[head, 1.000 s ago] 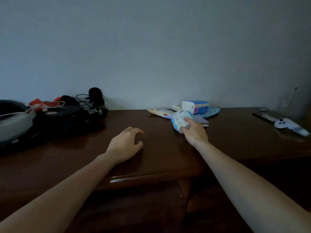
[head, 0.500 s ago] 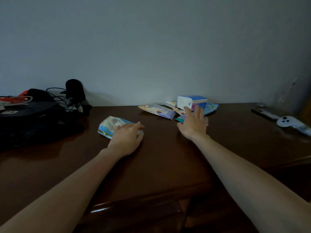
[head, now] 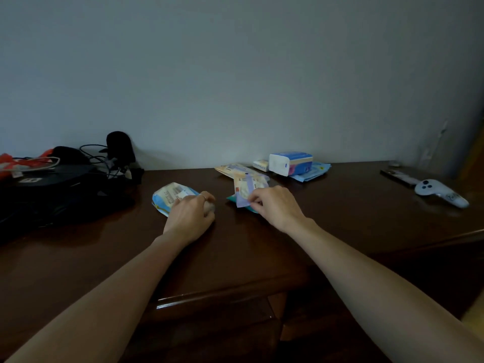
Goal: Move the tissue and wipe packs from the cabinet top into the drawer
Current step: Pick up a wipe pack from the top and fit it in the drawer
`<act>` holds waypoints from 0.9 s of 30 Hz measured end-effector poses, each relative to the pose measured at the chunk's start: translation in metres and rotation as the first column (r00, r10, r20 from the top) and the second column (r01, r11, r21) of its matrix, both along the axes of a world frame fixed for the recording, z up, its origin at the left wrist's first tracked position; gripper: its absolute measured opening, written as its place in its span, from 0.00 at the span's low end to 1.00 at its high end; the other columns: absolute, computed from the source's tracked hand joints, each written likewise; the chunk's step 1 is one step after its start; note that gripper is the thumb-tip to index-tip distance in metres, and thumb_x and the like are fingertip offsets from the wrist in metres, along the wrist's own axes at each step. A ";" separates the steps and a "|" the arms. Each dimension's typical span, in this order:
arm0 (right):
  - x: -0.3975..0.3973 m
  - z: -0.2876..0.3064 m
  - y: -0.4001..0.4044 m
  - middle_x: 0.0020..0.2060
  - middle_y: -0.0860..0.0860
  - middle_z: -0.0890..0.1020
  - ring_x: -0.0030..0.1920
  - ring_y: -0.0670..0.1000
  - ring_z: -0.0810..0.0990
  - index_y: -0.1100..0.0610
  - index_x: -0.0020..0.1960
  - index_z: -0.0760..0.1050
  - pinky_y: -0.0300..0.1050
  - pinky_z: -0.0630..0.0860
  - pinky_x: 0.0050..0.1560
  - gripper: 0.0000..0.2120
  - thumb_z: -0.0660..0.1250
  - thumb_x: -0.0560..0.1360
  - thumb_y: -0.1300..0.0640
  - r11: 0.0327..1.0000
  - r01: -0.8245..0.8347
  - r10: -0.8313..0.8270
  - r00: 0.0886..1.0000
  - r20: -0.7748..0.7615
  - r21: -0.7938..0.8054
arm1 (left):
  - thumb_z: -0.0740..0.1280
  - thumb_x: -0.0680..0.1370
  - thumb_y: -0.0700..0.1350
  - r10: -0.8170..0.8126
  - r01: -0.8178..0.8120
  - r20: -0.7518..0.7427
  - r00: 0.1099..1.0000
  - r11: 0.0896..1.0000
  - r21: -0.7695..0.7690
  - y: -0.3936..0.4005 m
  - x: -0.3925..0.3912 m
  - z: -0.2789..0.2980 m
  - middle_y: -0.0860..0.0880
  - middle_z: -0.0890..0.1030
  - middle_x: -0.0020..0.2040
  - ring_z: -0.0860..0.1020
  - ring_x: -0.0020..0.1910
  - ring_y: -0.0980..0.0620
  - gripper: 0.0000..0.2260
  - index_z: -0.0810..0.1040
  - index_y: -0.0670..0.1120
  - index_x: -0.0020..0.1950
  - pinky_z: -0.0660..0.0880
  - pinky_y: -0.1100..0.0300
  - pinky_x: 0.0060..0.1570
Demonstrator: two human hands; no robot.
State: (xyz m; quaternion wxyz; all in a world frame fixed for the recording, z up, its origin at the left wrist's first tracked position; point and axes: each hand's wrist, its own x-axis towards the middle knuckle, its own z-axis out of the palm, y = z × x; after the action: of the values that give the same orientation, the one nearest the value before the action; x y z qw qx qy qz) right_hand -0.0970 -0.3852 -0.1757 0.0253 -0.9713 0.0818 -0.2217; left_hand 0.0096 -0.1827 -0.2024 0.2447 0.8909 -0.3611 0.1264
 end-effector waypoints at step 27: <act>-0.277 -0.253 0.182 0.57 0.53 0.84 0.55 0.56 0.83 0.51 0.62 0.79 0.55 0.82 0.54 0.14 0.57 0.85 0.51 -0.168 0.028 -0.543 0.831 -0.116 0.985 | 0.58 0.83 0.45 0.093 -0.434 -0.497 0.863 0.642 -0.633 0.163 -0.313 -0.194 0.56 0.70 0.56 0.75 0.57 0.56 0.16 0.80 0.61 0.46 0.75 0.65 0.45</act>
State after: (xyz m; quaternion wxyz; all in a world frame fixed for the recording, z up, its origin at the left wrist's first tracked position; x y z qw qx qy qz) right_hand -0.3743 -0.2032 -0.4290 0.6869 -0.5261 0.4313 -0.2557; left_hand -0.3030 -0.0196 -0.3961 0.6269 0.7684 -0.0818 0.0992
